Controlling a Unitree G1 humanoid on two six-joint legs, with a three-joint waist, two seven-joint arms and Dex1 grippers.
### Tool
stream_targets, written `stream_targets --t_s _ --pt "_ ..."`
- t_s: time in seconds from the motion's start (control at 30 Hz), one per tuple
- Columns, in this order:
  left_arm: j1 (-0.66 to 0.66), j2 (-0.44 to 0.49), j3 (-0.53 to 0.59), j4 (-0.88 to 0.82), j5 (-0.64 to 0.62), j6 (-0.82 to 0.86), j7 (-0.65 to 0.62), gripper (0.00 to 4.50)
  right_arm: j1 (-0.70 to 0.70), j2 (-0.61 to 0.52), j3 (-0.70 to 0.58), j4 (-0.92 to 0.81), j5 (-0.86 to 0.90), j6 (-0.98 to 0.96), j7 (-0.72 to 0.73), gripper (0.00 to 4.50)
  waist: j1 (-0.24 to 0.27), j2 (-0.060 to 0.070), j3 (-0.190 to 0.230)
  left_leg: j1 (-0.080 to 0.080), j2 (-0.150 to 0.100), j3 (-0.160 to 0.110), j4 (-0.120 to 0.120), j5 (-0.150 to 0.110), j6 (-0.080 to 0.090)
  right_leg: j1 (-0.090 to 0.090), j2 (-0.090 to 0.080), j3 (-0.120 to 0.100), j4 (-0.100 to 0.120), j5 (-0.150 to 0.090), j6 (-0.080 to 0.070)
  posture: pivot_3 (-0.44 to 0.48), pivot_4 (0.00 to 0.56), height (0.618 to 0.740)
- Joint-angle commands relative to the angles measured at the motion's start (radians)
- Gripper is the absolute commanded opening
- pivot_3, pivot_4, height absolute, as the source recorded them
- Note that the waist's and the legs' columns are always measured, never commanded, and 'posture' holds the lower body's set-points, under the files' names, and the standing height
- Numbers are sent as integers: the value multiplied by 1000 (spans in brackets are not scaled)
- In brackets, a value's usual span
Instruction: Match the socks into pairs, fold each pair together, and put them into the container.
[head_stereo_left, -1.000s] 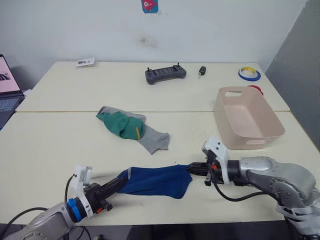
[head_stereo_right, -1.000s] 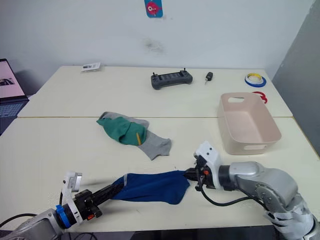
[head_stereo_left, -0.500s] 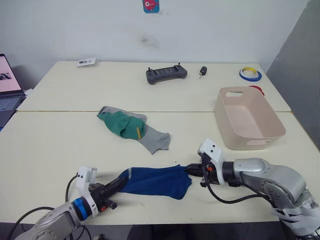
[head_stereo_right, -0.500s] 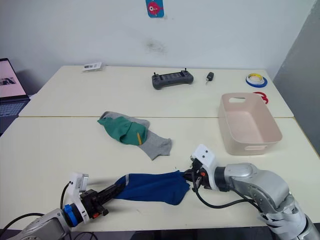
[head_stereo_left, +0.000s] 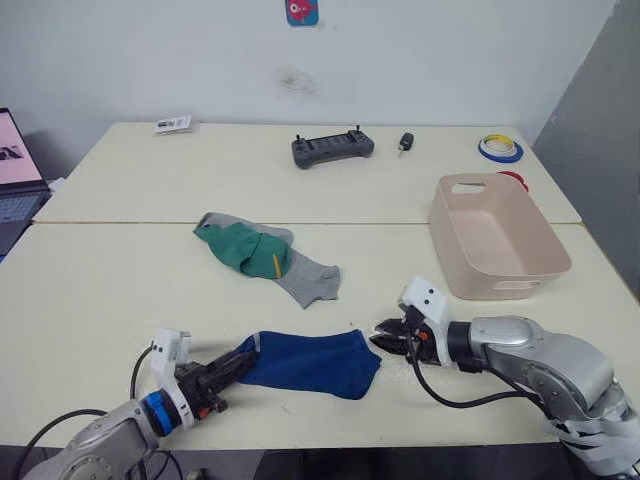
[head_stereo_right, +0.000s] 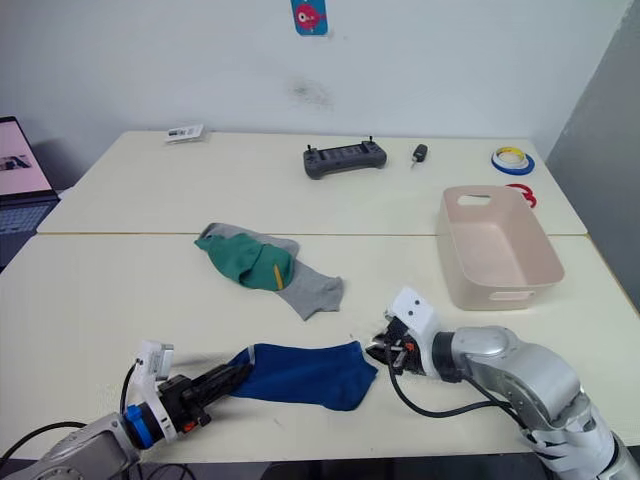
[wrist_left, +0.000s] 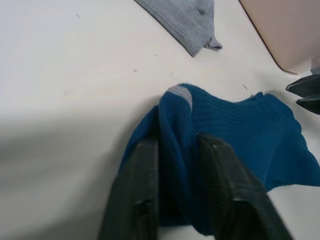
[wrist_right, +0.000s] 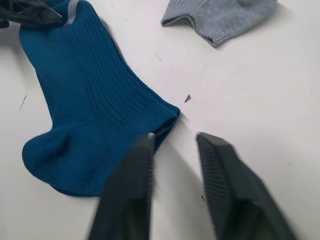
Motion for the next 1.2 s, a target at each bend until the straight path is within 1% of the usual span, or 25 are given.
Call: stream_targets --t_s 0.03,0.13,0.23,0.37,0.43,0.47,0.57,0.63,0.7,0.77,0.8,0.83,0.87,0.9,1.07,1.2 --pt "9 42 63 -7 -17 -10 -34 2568 14 -7 -74 -69 24 -46 26 2789 0 0 0 0 0 0 0 0 0 0 0 0 0 0 0 0 150 740" --pt "12 97 87 -12 -23 -2 -77 3476 38 -22 -116 -111 41 -97 71 2802 0 0 0 0 0 0 0 0 0 0 0 0 0 0 0 0 150 740" --pt "-6 134 96 4 -15 -11 -101 3476 58 -48 -109 -147 26 -145 110 2802 0 0 0 0 0 0 0 0 0 0 0 0 0 0 0 0 150 740" --pt "-44 199 82 44 57 -47 -135 3476 85 -53 -77 -173 0 -205 128 2802 0 0 0 0 0 0 0 0 0 0 0 -1 -1 0 0 0 150 740" --pt "-85 234 78 74 92 -87 -174 3476 103 -53 -61 -175 -26 -240 135 2802 0 0 0 0 0 0 0 0 0 0 0 -1 -1 0 0 0 150 740" --pt "-115 259 68 84 103 -110 -216 3476 113 -54 -47 -173 -49 -267 138 2802 1 0 0 0 0 0 0 0 0 0 0 0 -1 0 0 0 150 740" --pt "-171 328 22 63 104 -134 -344 2879 137 -45 -19 -169 -85 -313 138 2186 3 0 0 0 0 0 0 0 0 0 0 -1 -1 0 0 0 150 740" --pt "-184 351 -11 46 123 -158 -393 2271 144 -33 -5 -169 -98 -326 133 1521 1 0 0 0 -1 1 0 0 0 1 0 -1 -1 0 0 0 150 740" --pt "-214 366 -95 -1 141 -166 -429 1655 142 2 45 -162 -129 -331 105 796 -1 0 0 0 -1 1 -1 0 0 1 0 0 -2 0 0 0 150 740" --pt "-262 328 -206 -5 188 -168 -403 1039 119 54 137 -126 -197 -328 61 85 -1 0 0 0 0 1 -1 0 0 0 0 0 -2 0 0 0 150 740" --pt "-275 315 -235 4 209 -173 -392 664 110 72 164 -112 -222 -325 48 0 -2 0 0 1 0 1 -2 0 0 0 1 0 -1 0 0 0 150 740" --pt "-285 305 -260 19 241 -193 -386 437 98 89 184 -97 -241 -320 38 0 -2 0 0 0 0 1 -2 0 0 0 1 0 0 0 0 0 150 740" --pt "-291 299 -280 31 267 -213 -388 111 86 101 202 -83 -258 -315 32 0 -3 0 0 0 0 1 -2 0 0 0 1 0 0 0 0 0 150 740" --pt "-298 290 -297 41 283 -222 -386 48 73 115 217 -69 -272 -313 28 0 -4 0 0 0 0 1 -2 0 0 -1 1 0 0 0 0 0 150 740" --pt "-318 233 -372 99 356 -255 -358 48 -3 190 282 31 -317 -292 29 0 -2 0 0 0 0 1 -1 0 0 -1 1 0 0 0 0 0 150 740" --pt "-314 190 -404 145 411 -288 -332 48 -25 226 293 99 -321 -288 49 0 -2 0 0 0 0 1 -1 0 0 -1 1 0 0 0 0 0 150 740"
